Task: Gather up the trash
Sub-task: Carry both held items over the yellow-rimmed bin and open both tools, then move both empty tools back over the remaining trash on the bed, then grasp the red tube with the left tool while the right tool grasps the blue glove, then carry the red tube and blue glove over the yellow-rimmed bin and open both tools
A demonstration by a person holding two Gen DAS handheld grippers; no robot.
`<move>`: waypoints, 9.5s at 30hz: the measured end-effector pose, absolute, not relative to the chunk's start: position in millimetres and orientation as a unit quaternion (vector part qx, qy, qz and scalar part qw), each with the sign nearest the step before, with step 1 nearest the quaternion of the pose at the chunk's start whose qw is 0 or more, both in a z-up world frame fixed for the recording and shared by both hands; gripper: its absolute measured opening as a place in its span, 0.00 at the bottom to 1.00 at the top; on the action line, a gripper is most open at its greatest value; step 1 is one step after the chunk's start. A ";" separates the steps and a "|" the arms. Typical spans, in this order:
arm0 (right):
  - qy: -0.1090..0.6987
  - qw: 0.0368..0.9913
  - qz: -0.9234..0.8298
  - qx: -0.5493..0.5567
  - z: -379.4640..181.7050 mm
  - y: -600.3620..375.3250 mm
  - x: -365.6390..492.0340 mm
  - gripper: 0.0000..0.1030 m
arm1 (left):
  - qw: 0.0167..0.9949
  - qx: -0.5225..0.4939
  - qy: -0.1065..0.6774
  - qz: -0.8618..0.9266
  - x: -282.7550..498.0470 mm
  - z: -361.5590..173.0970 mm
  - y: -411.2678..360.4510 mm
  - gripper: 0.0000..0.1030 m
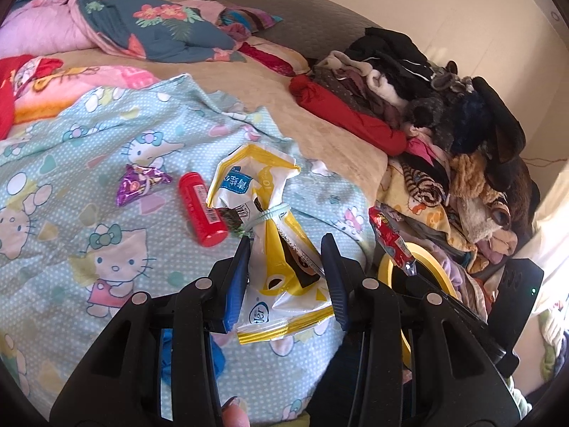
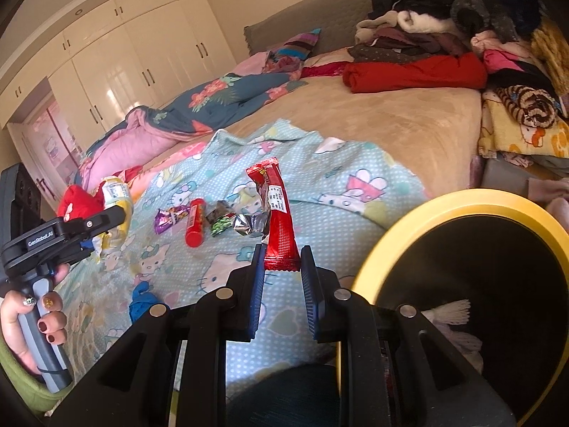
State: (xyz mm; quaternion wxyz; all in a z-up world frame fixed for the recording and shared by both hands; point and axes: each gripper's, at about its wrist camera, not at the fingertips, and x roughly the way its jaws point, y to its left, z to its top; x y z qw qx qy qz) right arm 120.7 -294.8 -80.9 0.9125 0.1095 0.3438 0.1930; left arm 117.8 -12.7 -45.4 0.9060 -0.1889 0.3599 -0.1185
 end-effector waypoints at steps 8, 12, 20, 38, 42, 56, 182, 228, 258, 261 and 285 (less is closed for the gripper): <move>0.336 0.919 0.170 0.120 -76.9 -321.1 115.0 0.19 | 0.907 -0.176 0.357 -0.137 114.7 -39.5 -29.6 0.31; 0.332 0.921 0.158 0.127 -75.9 -334.0 113.1 0.19 | 0.908 -0.170 0.354 -0.147 113.5 -35.8 -38.4 0.31; 0.325 0.925 0.137 0.141 -74.7 -361.3 108.8 0.19 | 0.909 -0.157 0.349 -0.166 109.0 -29.4 -58.0 0.31; 0.322 0.924 0.105 0.178 -78.7 -417.6 103.8 0.19 | 0.904 -0.122 0.357 -0.203 106.2 -26.8 -113.0 0.31; 0.327 0.921 0.103 0.184 -81.5 -427.6 102.7 0.19 | 0.902 -0.115 0.359 -0.213 106.2 -28.7 -126.0 0.31; 0.330 0.917 0.066 0.215 -91.6 -468.1 98.0 0.19 | 0.889 -0.084 0.372 -0.253 108.8 -38.5 -178.9 0.31; 0.443 0.811 0.382 -0.025 -137.0 -97.0 98.3 0.06 | 0.853 -0.230 0.458 -0.100 211.7 -124.7 45.2 0.56; 0.332 0.906 0.249 0.082 -69.4 -241.6 110.6 0.02 | 0.882 -0.210 0.404 -0.122 184.3 -79.8 0.6 0.24; 0.286 0.934 0.152 0.147 -43.2 -348.0 103.0 0.02 | 0.886 -0.145 0.383 -0.217 150.6 -34.7 -84.3 0.24; 0.287 0.936 0.140 0.149 -44.7 -358.4 103.3 0.02 | 0.884 -0.139 0.384 -0.226 147.2 -33.9 -93.3 0.24; 0.299 0.936 0.054 0.176 -66.9 -441.9 96.6 0.02 | 0.867 -0.084 0.399 -0.287 125.1 -37.8 -161.0 0.24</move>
